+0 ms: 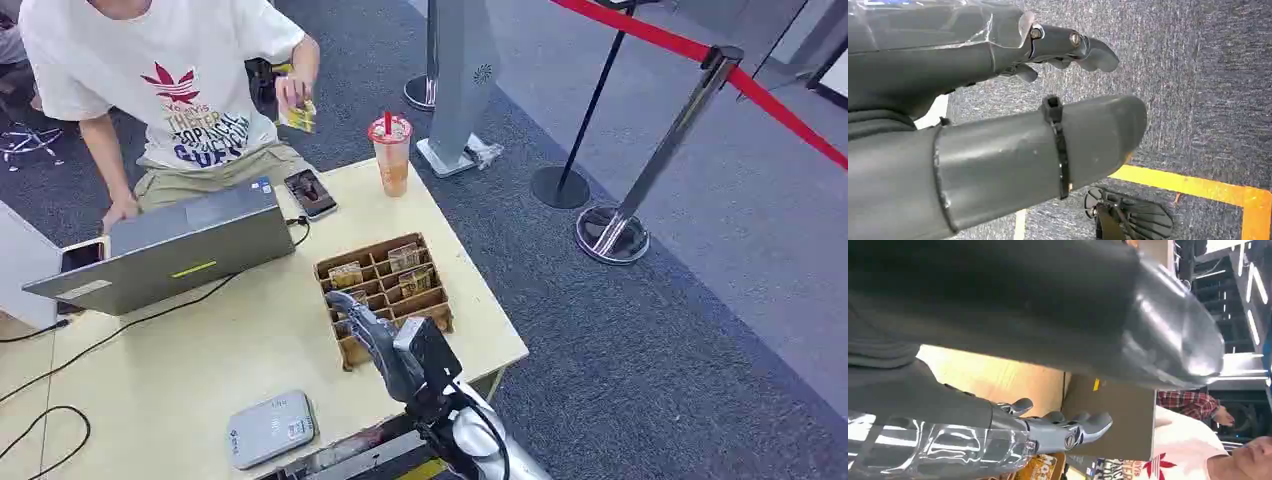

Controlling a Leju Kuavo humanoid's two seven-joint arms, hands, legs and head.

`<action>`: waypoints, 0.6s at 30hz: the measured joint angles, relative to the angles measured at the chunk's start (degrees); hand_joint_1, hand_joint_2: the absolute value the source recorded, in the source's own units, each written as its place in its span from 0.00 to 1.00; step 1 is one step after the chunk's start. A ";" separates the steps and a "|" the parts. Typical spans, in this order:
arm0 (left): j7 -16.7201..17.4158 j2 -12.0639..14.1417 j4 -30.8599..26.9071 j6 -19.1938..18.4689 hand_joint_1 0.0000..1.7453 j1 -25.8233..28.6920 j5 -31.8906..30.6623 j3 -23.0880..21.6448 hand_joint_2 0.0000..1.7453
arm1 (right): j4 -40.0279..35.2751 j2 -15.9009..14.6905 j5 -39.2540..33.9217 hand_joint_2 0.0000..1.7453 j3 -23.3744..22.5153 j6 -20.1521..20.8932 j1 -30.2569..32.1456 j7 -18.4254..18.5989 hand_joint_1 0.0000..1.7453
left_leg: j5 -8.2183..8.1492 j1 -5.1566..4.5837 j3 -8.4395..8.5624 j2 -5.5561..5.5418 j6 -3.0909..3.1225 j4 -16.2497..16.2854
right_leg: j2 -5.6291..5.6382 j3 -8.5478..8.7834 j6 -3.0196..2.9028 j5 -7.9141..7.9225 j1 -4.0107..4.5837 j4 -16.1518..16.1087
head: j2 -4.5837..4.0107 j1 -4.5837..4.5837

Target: Pass the card to the sensor for recognition and then transmit it.

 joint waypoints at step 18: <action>-0.04 0.00 0.00 -0.07 0.00 -0.01 -0.24 -0.02 0.00 | -1.03 -0.13 3.34 1.00 0.37 0.11 -2.38 -0.09 0.00 | 0.01 0.00 0.00 0.00 0.00 0.00 | 0.00 0.00 0.00 0.01 0.00 0.00 | 0.00 0.02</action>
